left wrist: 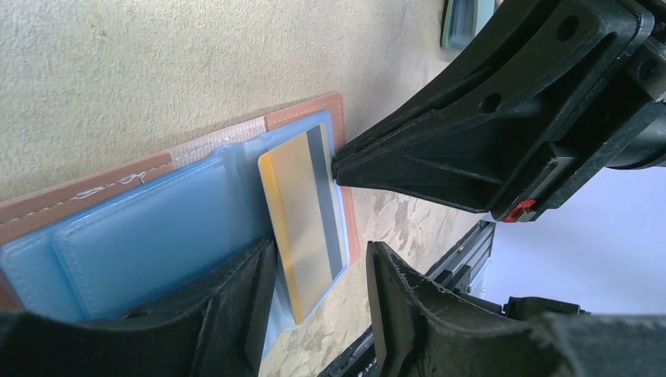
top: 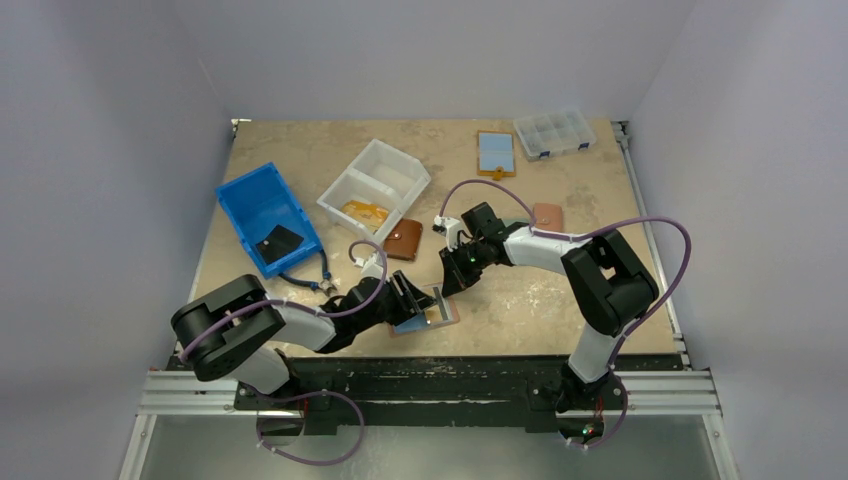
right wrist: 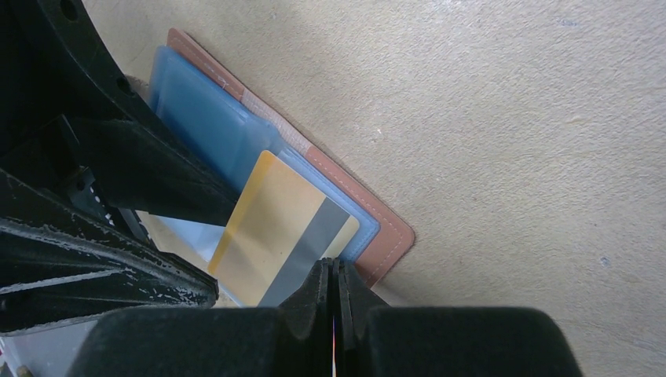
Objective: Take the credit cards out of the card holder
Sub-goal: Remove the credit card from the card holder.
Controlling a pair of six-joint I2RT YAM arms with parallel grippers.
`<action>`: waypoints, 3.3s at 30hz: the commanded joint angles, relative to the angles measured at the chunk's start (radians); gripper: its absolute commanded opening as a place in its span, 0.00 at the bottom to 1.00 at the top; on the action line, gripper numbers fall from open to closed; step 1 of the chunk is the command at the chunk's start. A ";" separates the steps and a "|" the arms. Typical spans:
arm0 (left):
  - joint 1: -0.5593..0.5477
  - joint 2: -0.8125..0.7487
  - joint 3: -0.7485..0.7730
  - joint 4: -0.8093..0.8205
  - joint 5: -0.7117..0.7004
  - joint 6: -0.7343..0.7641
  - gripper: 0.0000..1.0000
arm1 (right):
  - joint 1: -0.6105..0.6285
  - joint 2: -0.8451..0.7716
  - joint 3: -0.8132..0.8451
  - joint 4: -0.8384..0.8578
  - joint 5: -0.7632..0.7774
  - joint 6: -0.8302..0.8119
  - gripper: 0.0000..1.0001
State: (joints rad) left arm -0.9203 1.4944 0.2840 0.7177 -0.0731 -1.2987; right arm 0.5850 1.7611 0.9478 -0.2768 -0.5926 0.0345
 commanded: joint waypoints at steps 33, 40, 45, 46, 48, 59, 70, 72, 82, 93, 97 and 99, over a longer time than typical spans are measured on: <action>0.025 0.042 -0.086 0.163 0.068 0.003 0.14 | 0.017 0.030 0.035 -0.012 0.014 0.000 0.00; 0.047 0.060 -0.127 0.252 0.116 -0.021 0.13 | 0.018 0.035 0.036 -0.013 0.023 -0.002 0.00; 0.058 0.067 -0.142 0.286 0.128 -0.026 0.03 | 0.017 0.041 0.037 -0.017 0.033 -0.003 0.00; 0.059 0.067 -0.146 0.293 0.129 -0.026 0.00 | 0.018 0.044 0.038 -0.018 0.035 -0.003 0.00; 0.064 0.066 -0.155 0.304 0.131 -0.028 0.00 | 0.018 0.047 0.039 -0.020 0.041 -0.004 0.00; 0.079 0.037 -0.191 0.293 0.140 -0.015 0.00 | 0.018 0.046 0.050 -0.034 0.055 -0.012 0.06; 0.084 -0.212 -0.163 -0.082 0.113 0.161 0.00 | 0.011 -0.033 0.085 -0.079 -0.079 -0.129 0.31; 0.084 -0.274 -0.140 -0.202 0.084 0.202 0.00 | 0.006 -0.043 0.095 -0.100 -0.113 -0.165 0.35; 0.086 -0.464 -0.101 -0.453 0.018 0.332 0.00 | -0.004 -0.089 0.131 -0.239 -0.301 -0.412 0.51; 0.085 -0.413 -0.091 -0.308 0.136 0.329 0.00 | 0.008 -0.056 0.085 -0.139 -0.329 -0.310 0.19; 0.087 -0.380 -0.092 -0.238 0.170 0.314 0.00 | 0.027 -0.025 0.065 -0.063 -0.264 -0.204 0.07; 0.087 -0.356 -0.093 -0.199 0.181 0.306 0.00 | 0.033 -0.008 0.062 -0.045 -0.222 -0.167 0.06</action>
State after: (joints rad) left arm -0.8379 1.1046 0.1688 0.3981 0.0582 -1.0004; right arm 0.6018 1.7248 1.0203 -0.4088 -0.8783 -0.2394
